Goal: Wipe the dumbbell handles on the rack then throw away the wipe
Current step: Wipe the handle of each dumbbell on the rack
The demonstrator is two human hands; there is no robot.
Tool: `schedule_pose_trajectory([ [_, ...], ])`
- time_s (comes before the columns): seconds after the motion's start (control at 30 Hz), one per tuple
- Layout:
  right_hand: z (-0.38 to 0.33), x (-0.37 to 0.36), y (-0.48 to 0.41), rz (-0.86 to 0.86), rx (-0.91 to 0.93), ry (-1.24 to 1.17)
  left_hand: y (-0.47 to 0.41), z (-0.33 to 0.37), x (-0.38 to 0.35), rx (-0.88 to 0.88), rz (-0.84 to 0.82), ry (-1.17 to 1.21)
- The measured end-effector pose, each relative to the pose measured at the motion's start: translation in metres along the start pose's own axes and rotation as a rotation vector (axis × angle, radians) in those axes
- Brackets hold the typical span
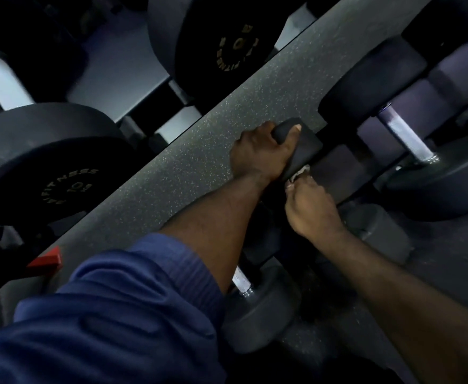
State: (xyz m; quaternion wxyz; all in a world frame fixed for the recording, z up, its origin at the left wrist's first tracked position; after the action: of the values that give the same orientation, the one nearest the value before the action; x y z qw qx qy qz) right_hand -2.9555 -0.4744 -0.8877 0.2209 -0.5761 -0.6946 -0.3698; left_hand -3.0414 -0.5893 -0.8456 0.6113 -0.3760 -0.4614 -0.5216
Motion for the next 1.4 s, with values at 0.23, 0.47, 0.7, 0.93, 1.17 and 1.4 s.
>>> schedule_pose_trajectory([
  [0.23, 0.005, 0.023, -0.02, -0.204, -0.059, 0.079, 0.0, 0.0, -0.001, -0.005, 0.016, 0.008],
  [0.47, 0.005, 0.037, -0.034, -0.271, -0.074, 0.014, 0.002, 0.001, 0.003, -0.009, 0.025, 0.019],
  [0.7, 0.005, 0.036, -0.033, -0.313, -0.066, 0.02, 0.003, 0.003, 0.004, 0.006, 0.007, 0.033],
  [0.93, 0.01, 0.027, -0.01, -0.254, 0.023, 0.079, 0.003, 0.004, 0.005, 0.016, 0.027, 0.011],
  [1.17, 0.014, 0.009, -0.041, -0.376, -0.069, -0.021, 0.005, 0.005, 0.005, 0.019, 0.019, 0.02],
  [1.4, 0.02, -0.003, -0.068, -0.531, -0.25, -0.473, 0.003, 0.002, 0.002, 0.009, 0.028, 0.037],
])
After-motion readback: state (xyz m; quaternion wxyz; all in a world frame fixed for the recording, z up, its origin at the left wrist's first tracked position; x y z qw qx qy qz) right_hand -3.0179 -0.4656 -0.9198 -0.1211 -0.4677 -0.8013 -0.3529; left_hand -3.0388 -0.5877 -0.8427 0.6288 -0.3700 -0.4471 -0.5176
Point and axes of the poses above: each hand's wrist, its own y-axis away from the middle knuckle, its own x-axis out of the back of the hand, z = x × y, the point moved 1 cm from there along -y, towards the middle knuckle, and after that the axes turned 1 degree about -z, right-handed, at the moved point
